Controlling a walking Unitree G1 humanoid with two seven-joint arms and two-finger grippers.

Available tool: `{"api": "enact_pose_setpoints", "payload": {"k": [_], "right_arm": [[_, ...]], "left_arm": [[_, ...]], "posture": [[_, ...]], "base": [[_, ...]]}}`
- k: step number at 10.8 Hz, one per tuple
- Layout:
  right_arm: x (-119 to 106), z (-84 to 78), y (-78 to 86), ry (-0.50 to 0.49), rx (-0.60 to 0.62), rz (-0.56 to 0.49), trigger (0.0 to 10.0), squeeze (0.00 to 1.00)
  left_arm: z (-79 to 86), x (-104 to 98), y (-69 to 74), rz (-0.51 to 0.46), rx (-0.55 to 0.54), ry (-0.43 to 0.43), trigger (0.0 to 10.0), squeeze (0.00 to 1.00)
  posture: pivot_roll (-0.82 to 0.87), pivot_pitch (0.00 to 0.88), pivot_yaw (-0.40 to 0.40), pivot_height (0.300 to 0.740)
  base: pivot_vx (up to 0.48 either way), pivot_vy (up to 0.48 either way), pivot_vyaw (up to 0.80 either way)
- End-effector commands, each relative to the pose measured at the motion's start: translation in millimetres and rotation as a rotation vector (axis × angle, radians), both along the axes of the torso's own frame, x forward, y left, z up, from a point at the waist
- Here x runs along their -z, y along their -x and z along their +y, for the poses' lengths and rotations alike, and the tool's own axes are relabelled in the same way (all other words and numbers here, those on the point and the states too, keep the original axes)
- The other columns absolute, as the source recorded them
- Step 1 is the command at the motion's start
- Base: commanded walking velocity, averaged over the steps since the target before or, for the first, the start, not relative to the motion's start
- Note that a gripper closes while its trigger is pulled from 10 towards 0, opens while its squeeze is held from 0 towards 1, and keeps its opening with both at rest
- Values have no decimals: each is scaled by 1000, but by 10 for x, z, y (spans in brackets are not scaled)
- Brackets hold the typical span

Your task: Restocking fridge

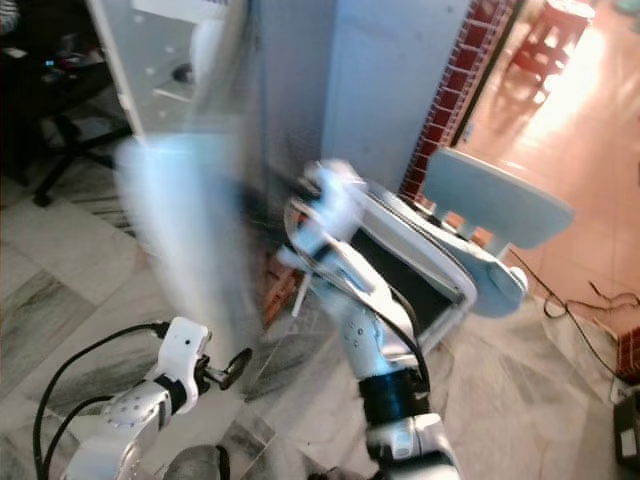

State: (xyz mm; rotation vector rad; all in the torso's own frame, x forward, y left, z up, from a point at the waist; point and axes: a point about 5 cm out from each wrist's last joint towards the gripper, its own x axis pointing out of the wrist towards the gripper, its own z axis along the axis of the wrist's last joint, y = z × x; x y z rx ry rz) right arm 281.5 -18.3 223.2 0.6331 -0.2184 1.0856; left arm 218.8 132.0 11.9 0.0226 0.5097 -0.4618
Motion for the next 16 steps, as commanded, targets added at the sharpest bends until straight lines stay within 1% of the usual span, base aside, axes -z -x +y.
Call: {"api": "enact_pose_setpoints", "payload": {"k": [1, 2, 3, 4, 5, 6, 7, 8, 9, 10, 11, 12, 13, 16], "right_arm": [[-58, 46, 107, -22, -94, -25, 10000, 0], [-1, 31, 98, 6, -86, -26, 10000, 0], [249, -91, -70, 106, 55, 40, 10000, 0], [484, -290, -161, 212, 196, 100, 10000, 0], [586, -414, -177, 266, 266, 117, 10000, 0], [895, -802, -179, 415, 486, 145, 10000, 0], [1049, -1031, -149, 452, 618, 190, 10000, 0], [1169, -1202, -105, 486, 722, 220, 10000, 0], [1270, -1327, -63, 524, 817, 253, 10000, 0], [1306, -1372, -39, 537, 853, 264, 10000, 0], [1383, -1461, 4, 554, 928, 289, 10000, 0], [1454, -1519, 50, 582, 979, 301, 10000, 0], [1522, -1554, 92, 597, 1001, 327, 10000, 0], [1580, -1589, 116, 606, 1034, 337, 10000, 0]], "left_arm": [[5, -21, -11, -1, -5, -9, 10000, 0], [-11, -22, -19, 1, -4, -11, 10000, 0], [-46, -17, -49, -7, -2, -23, 10000, 0], [-54, -34, -85, -37, -19, -43, 10000, 0], [-40, -53, -107, -63, -48, -50, 10000, 0], [177, -215, -241, -191, -204, -81, 10000, 0], [310, -339, -301, -274, -281, -97, 10000, 0], [377, -455, -336, -342, -324, -110, 10000, 0], [408, -495, -346, -369, -330, -137, 10000, 0], [410, -500, -340, -369, -332, -145, 10000, 0], [412, -513, -314, -378, -346, -137, 10000, 0], [411, -508, -304, -388, -355, -136, 10000, 0], [390, -521, -327, -399, -364, -127, 10000, 0], [410, -510, -336, -400, -378, -124, 10000, 0]], "posture": [[160, 23, -75, 740], [160, 23, -75, 740], [148, 20, -71, 740], [145, 19, -72, 740], [145, 21, -76, 740], [145, 21, -76, 740], [150, 30, -81, 740], [152, 34, -78, 740], [153, 42, -68, 740], [153, 42, -67, 740], [154, 47, -69, 740], [154, 47, -69, 740], [148, 43, -70, 740], [147, 30, -63, 740]], "base": [[0, 0, 0], [0, 0, 0], [0, 0, 0], [0, 0, 0], [0, 0, 0], [0, 0, 0], [0, 0, 0], [0, 274, 0], [0, 480, 0], [0, 480, 0], [0, 476, 0], [0, 476, 0], [0, 476, -488], [0, 476, -552]]}}
